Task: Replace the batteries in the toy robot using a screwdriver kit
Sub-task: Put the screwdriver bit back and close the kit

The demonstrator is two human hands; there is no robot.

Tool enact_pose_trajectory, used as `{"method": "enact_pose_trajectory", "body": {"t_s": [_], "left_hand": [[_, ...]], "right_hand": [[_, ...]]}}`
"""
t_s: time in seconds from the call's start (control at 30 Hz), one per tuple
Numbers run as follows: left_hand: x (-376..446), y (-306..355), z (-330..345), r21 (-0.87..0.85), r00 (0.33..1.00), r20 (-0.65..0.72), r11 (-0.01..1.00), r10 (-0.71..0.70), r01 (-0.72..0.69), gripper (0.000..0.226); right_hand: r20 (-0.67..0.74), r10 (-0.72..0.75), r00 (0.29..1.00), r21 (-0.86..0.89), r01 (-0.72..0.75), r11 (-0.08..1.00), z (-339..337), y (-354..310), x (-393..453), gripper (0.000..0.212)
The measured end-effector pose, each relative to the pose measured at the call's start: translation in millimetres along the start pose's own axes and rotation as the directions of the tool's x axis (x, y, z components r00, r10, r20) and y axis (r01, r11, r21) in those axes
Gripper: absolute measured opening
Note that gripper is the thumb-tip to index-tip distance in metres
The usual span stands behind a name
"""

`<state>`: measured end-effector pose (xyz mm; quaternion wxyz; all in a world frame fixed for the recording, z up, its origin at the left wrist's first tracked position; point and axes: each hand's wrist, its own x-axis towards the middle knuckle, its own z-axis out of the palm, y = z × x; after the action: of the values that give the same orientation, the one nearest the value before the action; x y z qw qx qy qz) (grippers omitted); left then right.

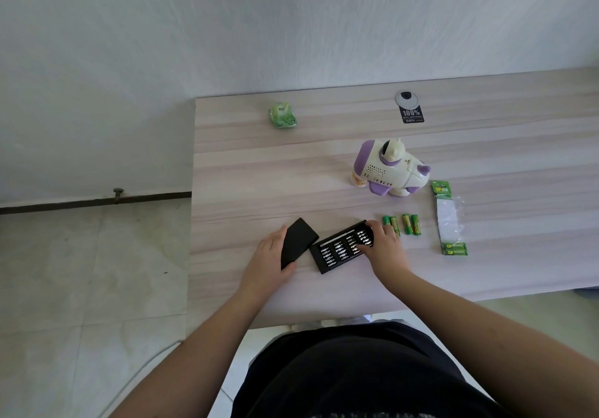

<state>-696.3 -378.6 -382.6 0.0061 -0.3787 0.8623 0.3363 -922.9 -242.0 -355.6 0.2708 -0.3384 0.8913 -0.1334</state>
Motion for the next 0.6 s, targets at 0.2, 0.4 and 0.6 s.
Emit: {"method": "enact_pose_trajectory", "body": {"t_s": [0.2, 0.4, 0.6], "left_hand": [[-6, -22, -10, 0.145, 0.999, -0.041, 0.989, 0.018, -0.012, 0.080], [-15, -34, -19, 0.153, 0.992, -0.009, 0.980, 0.130, -0.127, 0.075], [-12, -31, -15, 0.164, 0.976, 0.110, 0.965, 0.189, -0.205, 0.076]], "right_hand": [[-0.013, 0.035, 0.999, 0.038, -0.034, 0.999, -2, 4, -3, 0.054], [0.019, 0.054, 0.998, 0.007, -0.054, 0.999, -3, 5, -4, 0.062], [0.031, 0.029, 0.999, -0.022, -0.028, 0.999, -4, 8, -4, 0.058]]}}
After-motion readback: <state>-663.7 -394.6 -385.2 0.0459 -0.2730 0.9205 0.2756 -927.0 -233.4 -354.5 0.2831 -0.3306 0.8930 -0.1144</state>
